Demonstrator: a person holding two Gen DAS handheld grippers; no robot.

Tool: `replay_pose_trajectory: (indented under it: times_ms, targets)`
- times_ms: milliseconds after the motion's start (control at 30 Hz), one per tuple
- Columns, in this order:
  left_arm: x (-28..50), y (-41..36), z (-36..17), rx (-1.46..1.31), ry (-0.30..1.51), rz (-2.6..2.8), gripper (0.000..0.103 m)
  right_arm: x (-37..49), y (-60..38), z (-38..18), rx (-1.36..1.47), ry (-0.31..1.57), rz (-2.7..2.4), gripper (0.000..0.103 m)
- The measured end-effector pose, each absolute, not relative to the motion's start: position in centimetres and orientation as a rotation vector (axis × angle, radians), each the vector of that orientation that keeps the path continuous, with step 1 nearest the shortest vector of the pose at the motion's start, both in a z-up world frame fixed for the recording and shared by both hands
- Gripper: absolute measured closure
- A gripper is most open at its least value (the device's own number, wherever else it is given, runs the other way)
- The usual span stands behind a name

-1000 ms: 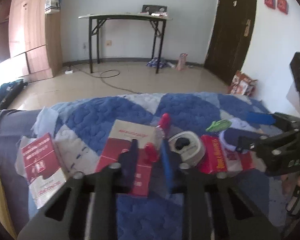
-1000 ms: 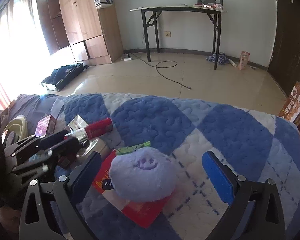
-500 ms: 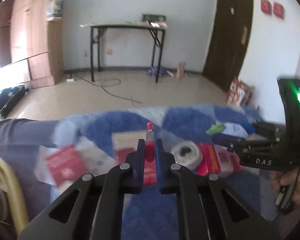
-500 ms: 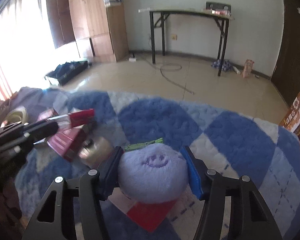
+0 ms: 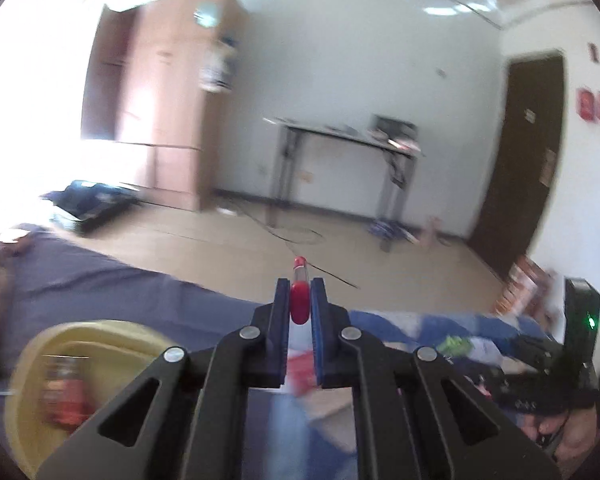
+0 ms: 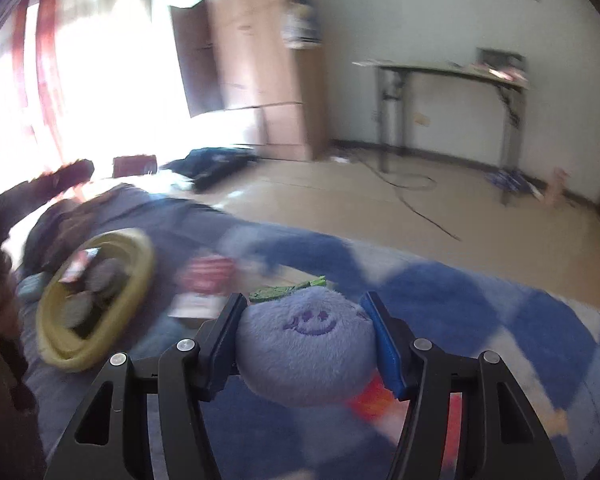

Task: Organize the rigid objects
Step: 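Drop the red marker into the yellow tub with left gripper while right gripper drops the plush ball there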

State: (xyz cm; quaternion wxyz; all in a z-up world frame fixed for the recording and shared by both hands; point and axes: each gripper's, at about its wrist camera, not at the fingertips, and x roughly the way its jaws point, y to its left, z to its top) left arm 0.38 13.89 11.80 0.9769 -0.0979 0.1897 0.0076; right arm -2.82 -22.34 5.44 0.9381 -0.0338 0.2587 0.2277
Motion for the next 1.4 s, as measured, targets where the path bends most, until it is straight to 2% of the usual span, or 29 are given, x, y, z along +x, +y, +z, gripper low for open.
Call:
replay_pose_trajectory:
  times_ms: [167, 400, 600, 900, 1133, 1167, 1200, 1233, 1267, 1300, 1400]
  targets:
    - [-4.2, 23.2, 11.7, -0.302, 0.429, 0.205, 0.092, -4.2, -14.7, 5.4, -0.124, 0.522, 0.670, 0.044]
    - [-4.9, 31.4, 6.5, -0.479, 0.552, 0.212, 0.092, -1.7, -0.3, 4.5, -0.269, 0.577, 0.835, 0.044]
    - [-2.8, 32.7, 2.1, -0.587, 0.627, 0.143, 0.092, 0.8, 7.0, 2.0, -0.394, 0.626, 0.845, 0.044]
    - [-1.9, 33.4, 1.1, -0.612, 0.694, 0.183, 0.091, 1.8, 10.5, -0.3, -0.456, 0.645, 0.811, 0.044]
    - [-1.2, 34.5, -0.8, -0.643, 0.739, 0.266, 0.081, 1.2, 11.3, -0.7, -0.502, 0.637, 0.808, 0.040]
    - [-1.2, 34.4, -0.5, -0.649, 0.739, 0.267, 0.068, 1.3, 11.5, -0.8, -0.505, 0.631, 0.807, 0.038]
    - [-1.5, 34.3, 0.0, -0.651, 0.734, 0.273, 0.057, 1.2, 11.6, -0.7, -0.490, 0.631, 0.820, 0.031]
    - [-1.8, 34.2, 0.4, -0.651, 0.713, 0.274, 0.030, 1.3, 11.4, -0.6, -0.467, 0.635, 0.831, 0.025]
    - [-2.3, 34.0, 1.2, -0.647, 0.669, 0.272, 0.010, 1.3, 11.0, -0.3, -0.430, 0.636, 0.840, 0.010]
    - [-2.8, 33.6, 2.1, -0.642, 0.628, 0.267, 0.004, 1.1, 10.6, 0.2, -0.398, 0.630, 0.848, 0.000]
    - [-3.1, 32.4, 4.2, -0.644, 0.570, 0.210, 0.000, 0.1, 8.2, 2.0, -0.347, 0.578, 0.827, 0.000]
